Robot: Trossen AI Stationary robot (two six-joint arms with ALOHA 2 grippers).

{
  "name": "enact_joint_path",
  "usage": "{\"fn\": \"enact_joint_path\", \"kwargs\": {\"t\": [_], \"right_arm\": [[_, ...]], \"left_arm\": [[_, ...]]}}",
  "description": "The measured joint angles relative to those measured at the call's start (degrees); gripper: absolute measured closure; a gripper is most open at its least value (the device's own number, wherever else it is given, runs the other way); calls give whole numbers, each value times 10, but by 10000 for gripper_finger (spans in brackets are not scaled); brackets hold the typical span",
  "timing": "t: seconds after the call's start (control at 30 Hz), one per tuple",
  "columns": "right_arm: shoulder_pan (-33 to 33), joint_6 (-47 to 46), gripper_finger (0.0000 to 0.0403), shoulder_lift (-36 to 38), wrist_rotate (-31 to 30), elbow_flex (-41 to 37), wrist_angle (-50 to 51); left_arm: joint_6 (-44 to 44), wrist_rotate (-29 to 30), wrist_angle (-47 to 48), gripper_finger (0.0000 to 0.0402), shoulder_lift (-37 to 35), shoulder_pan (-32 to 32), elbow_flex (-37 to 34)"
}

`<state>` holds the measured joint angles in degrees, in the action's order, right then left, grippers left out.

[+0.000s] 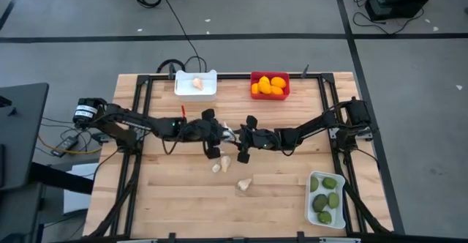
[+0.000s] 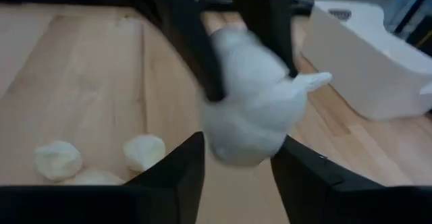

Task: Sort produce into baskets
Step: Put the white garlic into the top white bin

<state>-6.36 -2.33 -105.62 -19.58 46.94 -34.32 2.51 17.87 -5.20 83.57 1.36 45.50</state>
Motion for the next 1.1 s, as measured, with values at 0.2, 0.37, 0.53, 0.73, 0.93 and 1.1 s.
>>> {"fn": "enact_joint_path", "kwargs": {"t": [0.2,0.37,0.53,0.73,0.93,1.1], "right_arm": [[-6,-67,180,0,-39,-1,39],[-1,-93,169,0,-44,-1,61],[-1,-102,170,0,-35,-1,62],[0,-110,170,0,-41,-1,69],[0,-131,168,0,-20,-1,74],[5,-151,167,-2,99,-1,71]], "left_arm": [[4,20,-7,276,0,-96,6],[17,9,2,277,0,-196,6],[14,5,0,277,0,-303,6],[-29,-22,6,270,0,-374,6],[-51,-37,50,231,0,-383,6],[-56,-45,65,167,0,-382,6]]}}
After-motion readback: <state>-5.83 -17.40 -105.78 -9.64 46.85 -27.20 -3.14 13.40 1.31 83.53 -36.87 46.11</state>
